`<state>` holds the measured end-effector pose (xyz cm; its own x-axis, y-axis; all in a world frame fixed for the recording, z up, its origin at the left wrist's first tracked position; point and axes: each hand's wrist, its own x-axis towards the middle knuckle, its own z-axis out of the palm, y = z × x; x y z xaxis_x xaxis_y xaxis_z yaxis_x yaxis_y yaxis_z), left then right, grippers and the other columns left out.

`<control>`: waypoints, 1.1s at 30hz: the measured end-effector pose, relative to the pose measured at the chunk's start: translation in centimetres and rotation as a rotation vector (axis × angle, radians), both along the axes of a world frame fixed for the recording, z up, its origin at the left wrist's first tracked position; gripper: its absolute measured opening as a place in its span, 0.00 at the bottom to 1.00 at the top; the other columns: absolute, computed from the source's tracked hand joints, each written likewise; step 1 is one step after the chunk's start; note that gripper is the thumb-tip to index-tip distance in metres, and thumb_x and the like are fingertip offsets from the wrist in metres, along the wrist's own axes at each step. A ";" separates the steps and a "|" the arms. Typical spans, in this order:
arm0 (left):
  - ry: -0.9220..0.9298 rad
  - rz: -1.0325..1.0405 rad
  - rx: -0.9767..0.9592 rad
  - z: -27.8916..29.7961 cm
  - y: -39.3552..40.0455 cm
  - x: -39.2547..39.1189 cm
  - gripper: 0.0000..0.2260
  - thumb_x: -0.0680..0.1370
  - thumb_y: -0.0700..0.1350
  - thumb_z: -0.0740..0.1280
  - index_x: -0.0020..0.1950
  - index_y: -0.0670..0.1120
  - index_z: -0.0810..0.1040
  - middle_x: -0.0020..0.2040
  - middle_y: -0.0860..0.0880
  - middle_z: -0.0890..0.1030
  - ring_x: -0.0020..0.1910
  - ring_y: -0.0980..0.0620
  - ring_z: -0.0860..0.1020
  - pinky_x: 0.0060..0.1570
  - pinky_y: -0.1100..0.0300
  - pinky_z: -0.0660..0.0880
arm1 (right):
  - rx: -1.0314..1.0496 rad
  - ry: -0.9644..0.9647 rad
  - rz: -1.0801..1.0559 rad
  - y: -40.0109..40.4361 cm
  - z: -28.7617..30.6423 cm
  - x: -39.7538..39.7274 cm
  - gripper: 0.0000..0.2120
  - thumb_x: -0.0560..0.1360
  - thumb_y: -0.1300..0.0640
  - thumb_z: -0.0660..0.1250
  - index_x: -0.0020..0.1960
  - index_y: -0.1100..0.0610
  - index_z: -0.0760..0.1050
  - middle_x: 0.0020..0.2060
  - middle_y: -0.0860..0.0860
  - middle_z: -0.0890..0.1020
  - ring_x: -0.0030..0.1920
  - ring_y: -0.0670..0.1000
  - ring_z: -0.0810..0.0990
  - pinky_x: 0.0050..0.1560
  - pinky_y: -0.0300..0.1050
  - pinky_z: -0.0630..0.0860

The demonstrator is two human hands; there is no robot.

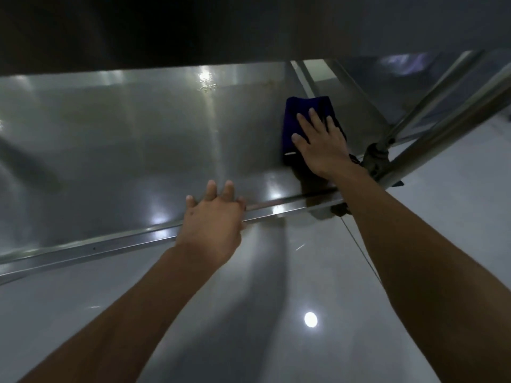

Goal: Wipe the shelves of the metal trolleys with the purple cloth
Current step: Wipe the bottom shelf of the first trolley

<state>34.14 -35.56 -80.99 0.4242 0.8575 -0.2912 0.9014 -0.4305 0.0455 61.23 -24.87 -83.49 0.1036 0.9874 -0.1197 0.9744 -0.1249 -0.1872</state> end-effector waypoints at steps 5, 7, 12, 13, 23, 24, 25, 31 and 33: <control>-0.001 -0.008 0.029 0.0 0.0 -0.1 0.15 0.81 0.52 0.63 0.67 0.52 0.70 0.75 0.47 0.59 0.76 0.40 0.58 0.63 0.37 0.69 | -0.076 -0.049 0.035 -5.2 0.0 0.0 0.30 0.82 0.39 0.38 0.82 0.47 0.46 0.82 0.49 0.41 0.81 0.56 0.39 0.79 0.59 0.43; 0.013 -0.008 0.039 0.3 0.0 0.0 0.14 0.81 0.53 0.63 0.66 0.52 0.71 0.74 0.47 0.61 0.75 0.40 0.60 0.62 0.38 0.70 | -0.065 -0.036 0.044 -8.3 0.1 -0.4 0.31 0.82 0.40 0.38 0.82 0.48 0.47 0.82 0.49 0.42 0.81 0.56 0.40 0.79 0.59 0.44; -0.037 -0.015 0.053 1.0 -0.2 -0.2 0.13 0.81 0.54 0.63 0.65 0.53 0.71 0.69 0.50 0.63 0.71 0.44 0.63 0.58 0.43 0.71 | -0.004 0.026 -0.026 -13.3 0.5 -2.6 0.29 0.83 0.40 0.41 0.82 0.47 0.48 0.82 0.50 0.48 0.81 0.57 0.47 0.79 0.59 0.48; -0.059 -0.009 0.052 1.3 -0.2 -0.4 0.14 0.81 0.55 0.63 0.65 0.54 0.71 0.68 0.51 0.63 0.70 0.45 0.65 0.57 0.45 0.71 | 0.020 0.047 -0.048 -14.1 0.4 -3.2 0.29 0.83 0.39 0.40 0.82 0.47 0.49 0.82 0.50 0.49 0.81 0.58 0.48 0.79 0.59 0.48; -0.120 0.057 -0.048 1.9 0.5 -0.7 0.17 0.79 0.58 0.65 0.65 0.55 0.71 0.66 0.50 0.70 0.62 0.44 0.76 0.57 0.48 0.73 | 0.080 0.142 -0.026 -16.4 -0.1 -8.9 0.29 0.83 0.38 0.47 0.82 0.46 0.50 0.82 0.49 0.48 0.80 0.59 0.43 0.79 0.59 0.40; -0.117 0.051 -0.042 1.9 0.4 -0.7 0.16 0.79 0.58 0.65 0.65 0.55 0.71 0.64 0.50 0.70 0.60 0.44 0.76 0.54 0.49 0.73 | 0.087 0.135 -0.004 -16.5 -0.2 -9.5 0.30 0.83 0.38 0.48 0.82 0.47 0.50 0.82 0.50 0.48 0.80 0.60 0.43 0.79 0.60 0.41; -0.118 0.044 -0.030 2.0 0.4 -0.7 0.15 0.79 0.58 0.64 0.65 0.56 0.72 0.61 0.50 0.70 0.57 0.45 0.77 0.51 0.50 0.73 | 0.094 0.129 0.014 -16.5 -0.3 -9.9 0.30 0.83 0.38 0.48 0.82 0.47 0.51 0.82 0.50 0.49 0.80 0.60 0.44 0.79 0.61 0.41; -0.114 -0.018 0.002 2.3 1.2 -1.2 0.15 0.80 0.59 0.63 0.65 0.58 0.72 0.59 0.51 0.69 0.55 0.48 0.75 0.51 0.48 0.76 | 0.115 0.043 0.118 -15.7 -0.7 -9.3 0.35 0.80 0.31 0.49 0.82 0.45 0.49 0.82 0.49 0.49 0.80 0.60 0.45 0.79 0.59 0.40; -0.125 -0.009 -0.001 2.4 1.8 -0.8 0.16 0.80 0.59 0.63 0.65 0.57 0.72 0.59 0.50 0.69 0.56 0.47 0.75 0.53 0.47 0.76 | 0.126 0.021 0.127 -14.9 -0.8 -8.7 0.36 0.78 0.30 0.51 0.82 0.45 0.50 0.82 0.50 0.50 0.80 0.61 0.47 0.78 0.60 0.42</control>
<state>33.30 -33.77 -78.63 0.4647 0.8534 -0.2363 0.8849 -0.4383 0.1574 52.51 -39.82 -84.29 -0.0246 0.9997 0.0047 0.9765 0.0251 -0.2139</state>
